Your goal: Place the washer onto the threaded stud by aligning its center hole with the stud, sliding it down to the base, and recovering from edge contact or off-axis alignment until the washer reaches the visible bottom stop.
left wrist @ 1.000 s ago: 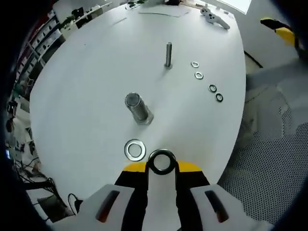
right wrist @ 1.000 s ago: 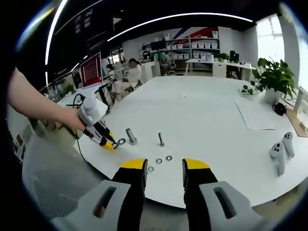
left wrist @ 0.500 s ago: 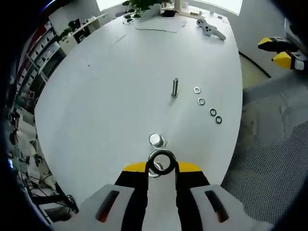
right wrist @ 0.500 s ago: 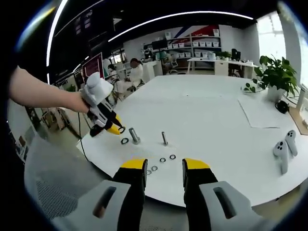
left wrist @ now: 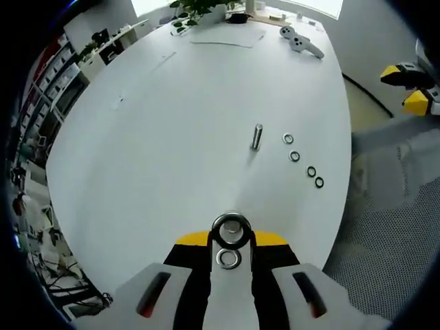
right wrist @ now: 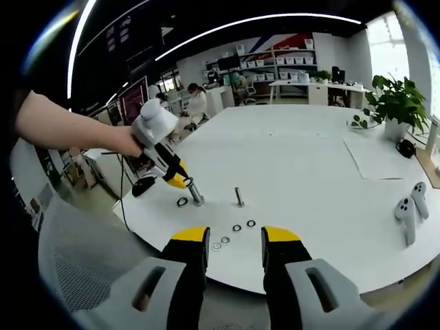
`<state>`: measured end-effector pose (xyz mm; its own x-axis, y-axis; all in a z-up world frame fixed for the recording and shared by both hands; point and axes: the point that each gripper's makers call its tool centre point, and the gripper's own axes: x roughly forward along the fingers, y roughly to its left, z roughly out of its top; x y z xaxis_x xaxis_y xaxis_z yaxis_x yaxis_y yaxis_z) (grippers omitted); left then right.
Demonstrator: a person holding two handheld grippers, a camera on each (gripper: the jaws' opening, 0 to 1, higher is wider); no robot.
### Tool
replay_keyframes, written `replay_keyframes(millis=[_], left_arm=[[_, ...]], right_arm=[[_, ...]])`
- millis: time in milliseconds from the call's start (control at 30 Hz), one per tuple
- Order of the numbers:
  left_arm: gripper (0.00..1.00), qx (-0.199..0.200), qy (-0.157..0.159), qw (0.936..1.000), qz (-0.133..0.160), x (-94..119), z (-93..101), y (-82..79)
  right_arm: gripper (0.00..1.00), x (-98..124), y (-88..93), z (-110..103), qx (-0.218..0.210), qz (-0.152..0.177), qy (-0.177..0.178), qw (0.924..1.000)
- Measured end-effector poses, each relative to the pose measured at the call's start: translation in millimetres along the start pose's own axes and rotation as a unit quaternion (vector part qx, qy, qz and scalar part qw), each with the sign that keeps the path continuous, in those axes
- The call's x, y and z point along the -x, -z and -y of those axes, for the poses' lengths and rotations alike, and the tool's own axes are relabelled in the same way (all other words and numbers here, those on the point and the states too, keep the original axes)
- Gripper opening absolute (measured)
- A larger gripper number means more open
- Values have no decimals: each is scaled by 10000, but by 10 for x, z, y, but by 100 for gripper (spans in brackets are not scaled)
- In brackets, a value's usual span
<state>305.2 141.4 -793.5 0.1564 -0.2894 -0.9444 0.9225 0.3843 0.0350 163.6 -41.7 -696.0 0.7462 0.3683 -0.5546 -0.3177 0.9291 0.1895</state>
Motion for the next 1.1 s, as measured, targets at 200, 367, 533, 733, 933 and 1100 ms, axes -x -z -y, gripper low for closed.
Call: replay_keyframes(millis=[200,367,533,733,933,1100], left_arm=[[19,-112,69,9998,-128,-69,40,5],[19,-142,47,9998,-157,-101,14,2],[19,-229,74,9993,-269,-154,51,23],[19,-342,78,9987,-366,-305,36,63],[19,-177,47,9989,-432,-442,53,123],[19,-195,31,9988,-455,-446,127,150]], right_arm=[[33,-14,40,-6,25,-115,-14,9999],[33,-6,31,20,17,-86,44,10000],[32,-5,33,23,26,-96,61,9999],[32,-3,33,38,34,-96,103,9999],[32,-4,51,60,23,-132,144,9998],[32,-6,61,74,23,-153,166,9997]])
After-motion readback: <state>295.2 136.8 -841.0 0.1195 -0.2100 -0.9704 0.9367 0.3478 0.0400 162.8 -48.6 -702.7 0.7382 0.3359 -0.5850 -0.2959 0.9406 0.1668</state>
